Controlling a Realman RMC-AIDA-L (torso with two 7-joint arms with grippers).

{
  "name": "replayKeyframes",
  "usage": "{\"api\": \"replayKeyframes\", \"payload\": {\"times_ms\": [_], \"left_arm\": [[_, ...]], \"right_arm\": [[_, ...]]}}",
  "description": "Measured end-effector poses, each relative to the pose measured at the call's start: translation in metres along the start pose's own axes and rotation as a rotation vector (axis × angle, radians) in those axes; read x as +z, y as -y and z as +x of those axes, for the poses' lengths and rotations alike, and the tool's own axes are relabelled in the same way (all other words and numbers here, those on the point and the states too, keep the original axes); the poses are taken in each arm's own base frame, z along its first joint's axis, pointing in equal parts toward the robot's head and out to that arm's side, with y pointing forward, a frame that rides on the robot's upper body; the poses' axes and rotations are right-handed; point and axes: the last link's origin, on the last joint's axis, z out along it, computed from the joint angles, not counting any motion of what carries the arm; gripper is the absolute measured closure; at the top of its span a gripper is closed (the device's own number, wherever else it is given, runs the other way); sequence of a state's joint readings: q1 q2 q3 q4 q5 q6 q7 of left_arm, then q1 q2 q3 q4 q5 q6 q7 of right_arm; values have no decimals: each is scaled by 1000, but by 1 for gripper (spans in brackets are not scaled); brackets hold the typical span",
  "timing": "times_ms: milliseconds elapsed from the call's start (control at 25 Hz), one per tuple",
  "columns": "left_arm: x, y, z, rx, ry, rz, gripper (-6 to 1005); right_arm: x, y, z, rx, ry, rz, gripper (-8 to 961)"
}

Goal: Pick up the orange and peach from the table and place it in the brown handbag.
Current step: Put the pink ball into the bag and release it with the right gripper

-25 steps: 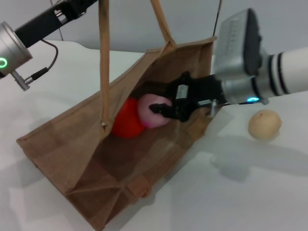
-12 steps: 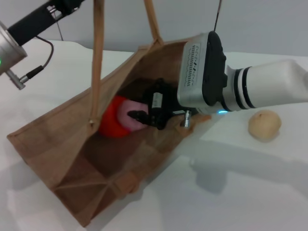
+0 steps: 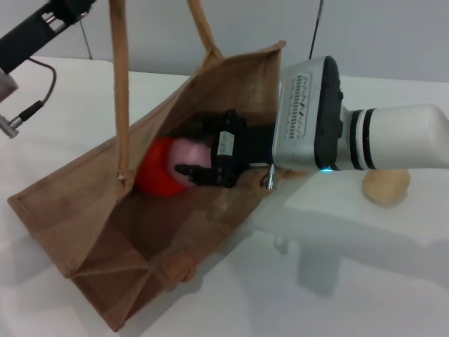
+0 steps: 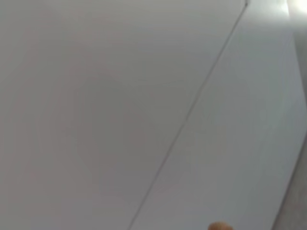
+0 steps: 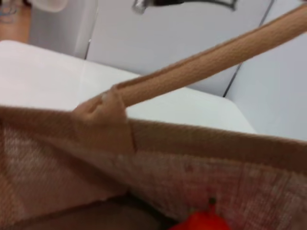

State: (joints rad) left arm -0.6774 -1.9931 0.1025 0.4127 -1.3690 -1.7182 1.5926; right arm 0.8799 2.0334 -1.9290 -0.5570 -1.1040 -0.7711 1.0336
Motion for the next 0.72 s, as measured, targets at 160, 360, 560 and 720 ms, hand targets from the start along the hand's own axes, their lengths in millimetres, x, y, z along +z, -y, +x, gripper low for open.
{"api": "replayKeyframes", "payload": {"times_ms": [160, 360, 560, 720], "left_arm": [[-11, 3, 1, -1, -26, 36, 880], [-22, 9, 2, -1, -52, 91, 879], [-25, 14, 1, -3, -53, 133, 879], [-25, 19, -2, 2, -51, 173, 879]], "right_arm": [[-6, 3, 4, 36, 12, 26, 406], [-25, 10, 18, 125, 45, 89, 265], [-66, 18, 35, 244, 148, 161, 108], [-103, 23, 49, 317, 224, 230, 104]]}}
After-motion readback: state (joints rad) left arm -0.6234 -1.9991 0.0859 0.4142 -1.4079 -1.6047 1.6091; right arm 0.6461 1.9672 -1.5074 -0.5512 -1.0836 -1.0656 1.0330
